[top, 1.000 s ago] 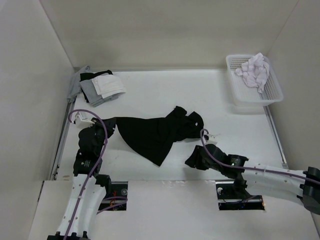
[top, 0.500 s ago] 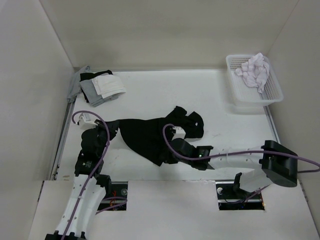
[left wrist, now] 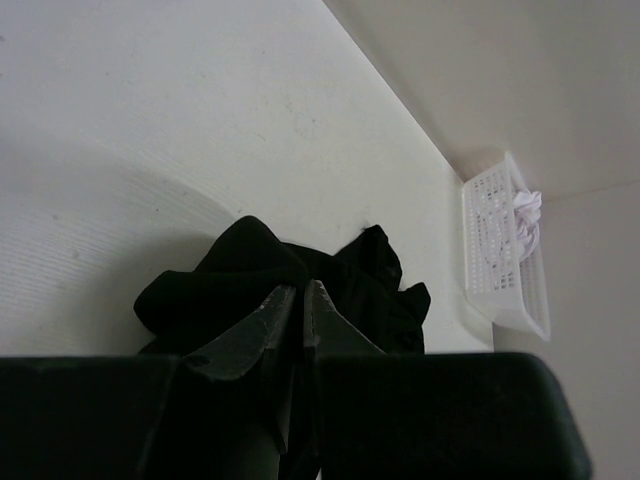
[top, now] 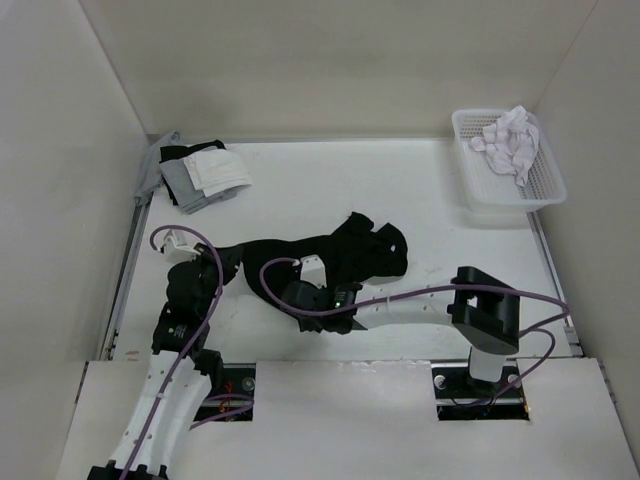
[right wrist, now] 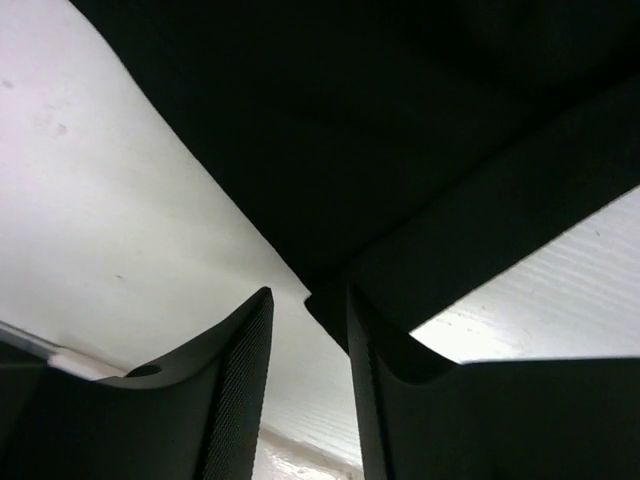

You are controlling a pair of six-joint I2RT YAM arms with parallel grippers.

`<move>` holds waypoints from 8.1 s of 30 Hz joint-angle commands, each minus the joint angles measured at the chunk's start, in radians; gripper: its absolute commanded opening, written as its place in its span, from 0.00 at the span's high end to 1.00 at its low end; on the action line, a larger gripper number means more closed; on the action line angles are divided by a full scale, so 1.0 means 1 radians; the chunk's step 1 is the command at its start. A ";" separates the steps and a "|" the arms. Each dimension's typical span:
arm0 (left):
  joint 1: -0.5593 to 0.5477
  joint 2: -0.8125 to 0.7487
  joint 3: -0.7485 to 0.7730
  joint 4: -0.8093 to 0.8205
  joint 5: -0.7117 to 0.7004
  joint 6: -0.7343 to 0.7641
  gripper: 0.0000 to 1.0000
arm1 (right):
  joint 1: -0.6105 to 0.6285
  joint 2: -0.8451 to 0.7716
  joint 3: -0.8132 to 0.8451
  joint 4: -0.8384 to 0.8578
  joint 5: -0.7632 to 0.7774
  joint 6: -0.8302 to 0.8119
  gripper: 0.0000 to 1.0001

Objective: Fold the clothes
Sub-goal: Flatten the tank top out, then fold the tank top

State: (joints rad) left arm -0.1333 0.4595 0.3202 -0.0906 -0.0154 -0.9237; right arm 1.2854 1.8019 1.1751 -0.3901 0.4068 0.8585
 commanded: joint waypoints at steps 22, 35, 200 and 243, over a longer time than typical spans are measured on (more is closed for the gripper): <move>-0.044 -0.013 -0.050 0.100 0.009 -0.010 0.96 | 0.016 0.089 0.146 -0.174 0.061 0.027 0.62; -0.044 -0.001 -0.050 0.112 0.009 -0.010 0.96 | 0.005 0.126 0.141 -0.150 0.021 0.022 0.68; 0.047 0.090 0.219 0.146 -0.123 0.085 0.98 | -0.733 -0.982 -0.318 0.155 -0.243 -0.262 1.00; 0.053 1.256 0.818 0.440 -0.259 0.045 0.66 | -1.013 0.211 0.465 0.291 -0.553 -0.243 0.56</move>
State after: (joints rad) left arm -0.0948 1.7584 1.1339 0.3023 -0.2829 -0.8967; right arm 0.2634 1.9892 1.5749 -0.0525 -0.0978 0.6353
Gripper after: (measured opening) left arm 0.328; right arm 0.418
